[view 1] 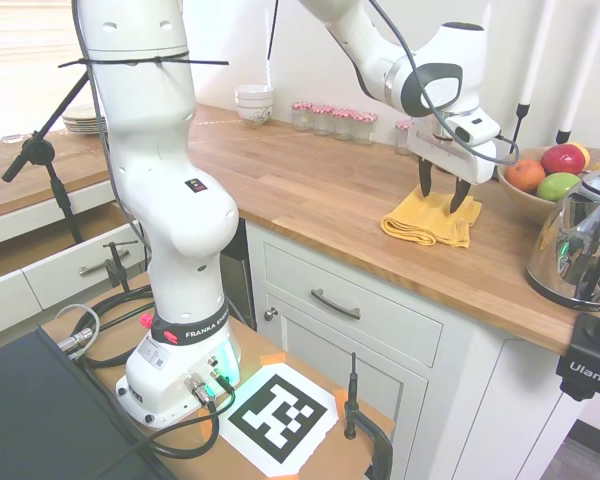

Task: Wipe the counter

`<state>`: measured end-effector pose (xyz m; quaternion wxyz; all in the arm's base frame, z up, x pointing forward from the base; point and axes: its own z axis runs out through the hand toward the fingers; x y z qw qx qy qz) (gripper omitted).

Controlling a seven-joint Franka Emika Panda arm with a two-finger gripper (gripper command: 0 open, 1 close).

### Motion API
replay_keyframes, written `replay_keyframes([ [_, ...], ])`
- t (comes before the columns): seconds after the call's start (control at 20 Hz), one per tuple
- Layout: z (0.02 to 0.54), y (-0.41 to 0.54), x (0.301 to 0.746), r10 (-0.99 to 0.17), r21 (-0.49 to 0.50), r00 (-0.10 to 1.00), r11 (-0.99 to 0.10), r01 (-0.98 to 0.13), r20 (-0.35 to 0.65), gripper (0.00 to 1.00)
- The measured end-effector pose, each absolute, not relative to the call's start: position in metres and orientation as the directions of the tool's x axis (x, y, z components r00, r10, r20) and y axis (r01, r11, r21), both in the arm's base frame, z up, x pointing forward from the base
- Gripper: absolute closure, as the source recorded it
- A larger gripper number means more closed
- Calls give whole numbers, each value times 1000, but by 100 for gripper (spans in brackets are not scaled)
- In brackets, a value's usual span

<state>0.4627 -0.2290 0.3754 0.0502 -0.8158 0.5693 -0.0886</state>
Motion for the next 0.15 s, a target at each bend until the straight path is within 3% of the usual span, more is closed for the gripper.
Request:
replay_keyframes([
  [0.15,375,-228,459,-938,-183,336,-346,-920,84,0],
])
